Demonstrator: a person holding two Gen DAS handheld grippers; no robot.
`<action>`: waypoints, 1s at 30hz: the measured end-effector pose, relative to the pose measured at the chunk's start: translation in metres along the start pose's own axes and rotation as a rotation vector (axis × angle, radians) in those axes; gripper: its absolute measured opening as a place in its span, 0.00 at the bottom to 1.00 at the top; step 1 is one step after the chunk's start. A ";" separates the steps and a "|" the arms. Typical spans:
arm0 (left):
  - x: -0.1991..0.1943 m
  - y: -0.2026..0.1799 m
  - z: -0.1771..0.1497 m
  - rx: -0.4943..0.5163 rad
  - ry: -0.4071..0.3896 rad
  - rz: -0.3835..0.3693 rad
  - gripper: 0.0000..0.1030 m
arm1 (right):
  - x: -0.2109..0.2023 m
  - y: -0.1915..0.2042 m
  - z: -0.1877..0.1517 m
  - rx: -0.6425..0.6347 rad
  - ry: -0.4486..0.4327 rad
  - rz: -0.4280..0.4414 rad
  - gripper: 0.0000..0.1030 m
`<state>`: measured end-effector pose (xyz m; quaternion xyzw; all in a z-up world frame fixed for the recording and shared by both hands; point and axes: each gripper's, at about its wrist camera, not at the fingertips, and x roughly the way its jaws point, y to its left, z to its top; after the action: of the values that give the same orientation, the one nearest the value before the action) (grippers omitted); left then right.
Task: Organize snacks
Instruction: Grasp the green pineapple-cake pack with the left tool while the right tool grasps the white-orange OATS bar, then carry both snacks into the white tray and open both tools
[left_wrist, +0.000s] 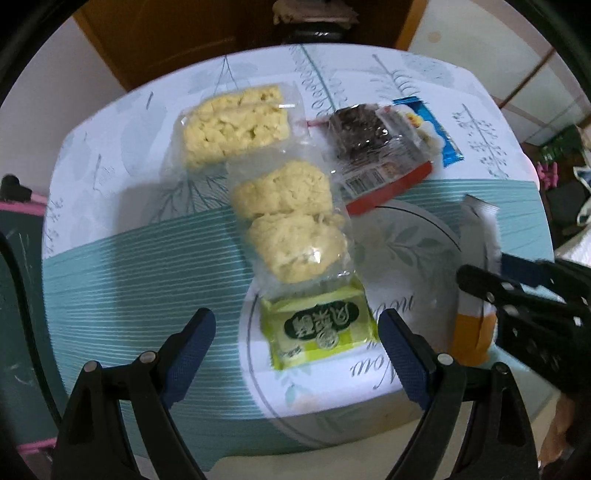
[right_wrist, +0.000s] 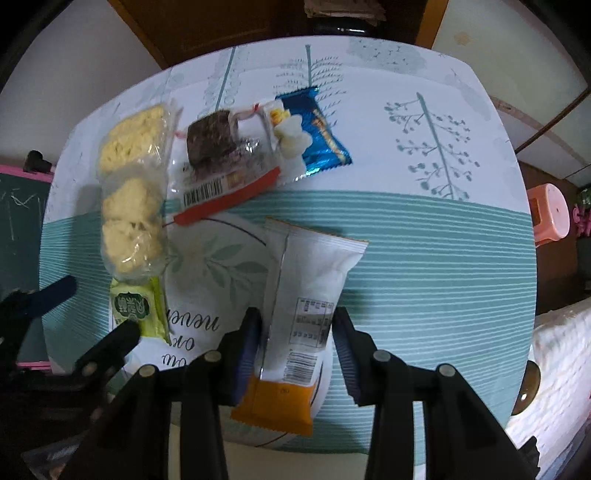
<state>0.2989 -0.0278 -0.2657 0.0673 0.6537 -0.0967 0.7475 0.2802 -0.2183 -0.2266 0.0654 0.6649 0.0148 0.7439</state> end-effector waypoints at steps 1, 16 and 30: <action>0.004 -0.001 0.001 -0.013 0.011 -0.003 0.86 | -0.002 0.001 0.002 0.000 -0.002 0.004 0.39; 0.029 -0.005 0.009 -0.064 0.089 0.014 0.54 | 0.019 -0.015 -0.001 -0.018 0.013 0.042 0.39; -0.112 0.007 -0.031 -0.084 -0.240 0.046 0.51 | -0.074 -0.003 -0.021 0.007 -0.196 0.107 0.38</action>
<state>0.2560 -0.0078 -0.1591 0.0388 0.5615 -0.0593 0.8245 0.2510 -0.2282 -0.1557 0.1046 0.5844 0.0459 0.8034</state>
